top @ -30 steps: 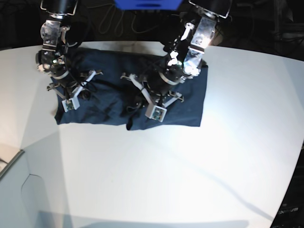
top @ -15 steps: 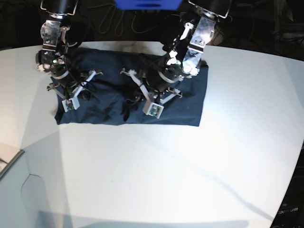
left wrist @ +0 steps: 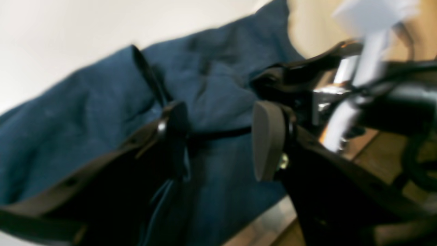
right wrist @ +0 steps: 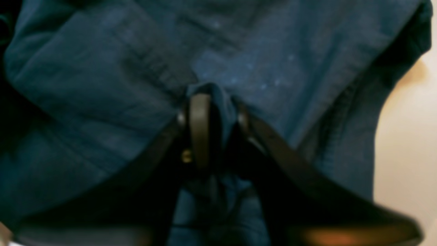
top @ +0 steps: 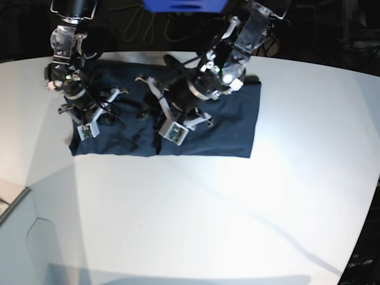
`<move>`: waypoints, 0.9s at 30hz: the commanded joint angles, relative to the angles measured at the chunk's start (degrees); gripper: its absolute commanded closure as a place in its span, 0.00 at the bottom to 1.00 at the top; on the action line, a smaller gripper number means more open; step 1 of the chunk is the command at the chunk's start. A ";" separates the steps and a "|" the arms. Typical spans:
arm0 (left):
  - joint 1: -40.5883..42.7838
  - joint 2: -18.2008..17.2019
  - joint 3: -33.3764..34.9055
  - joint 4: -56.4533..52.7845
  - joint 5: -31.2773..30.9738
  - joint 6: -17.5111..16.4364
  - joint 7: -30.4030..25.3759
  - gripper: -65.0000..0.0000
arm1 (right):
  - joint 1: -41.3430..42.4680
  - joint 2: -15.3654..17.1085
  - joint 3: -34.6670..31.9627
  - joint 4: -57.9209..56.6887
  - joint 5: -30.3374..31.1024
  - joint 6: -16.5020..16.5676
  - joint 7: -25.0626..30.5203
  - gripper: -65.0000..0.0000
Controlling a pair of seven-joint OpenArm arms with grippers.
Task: Layout the t-shirt on the table in an organized manner, then fold the t-shirt properly
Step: 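Lay the folded end down and open the left gripper, withdrawing it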
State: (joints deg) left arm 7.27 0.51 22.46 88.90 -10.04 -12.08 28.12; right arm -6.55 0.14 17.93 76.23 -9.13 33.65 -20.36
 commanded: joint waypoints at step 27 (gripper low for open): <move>-3.44 -0.82 9.50 -10.71 -0.20 -0.10 -1.26 0.54 | -4.49 -1.33 6.55 17.00 -0.85 0.07 -2.19 0.46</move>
State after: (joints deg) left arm 4.19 -0.62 32.05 77.34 -9.87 -11.81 27.86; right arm -11.49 -1.56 24.49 92.25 -10.70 33.82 -24.01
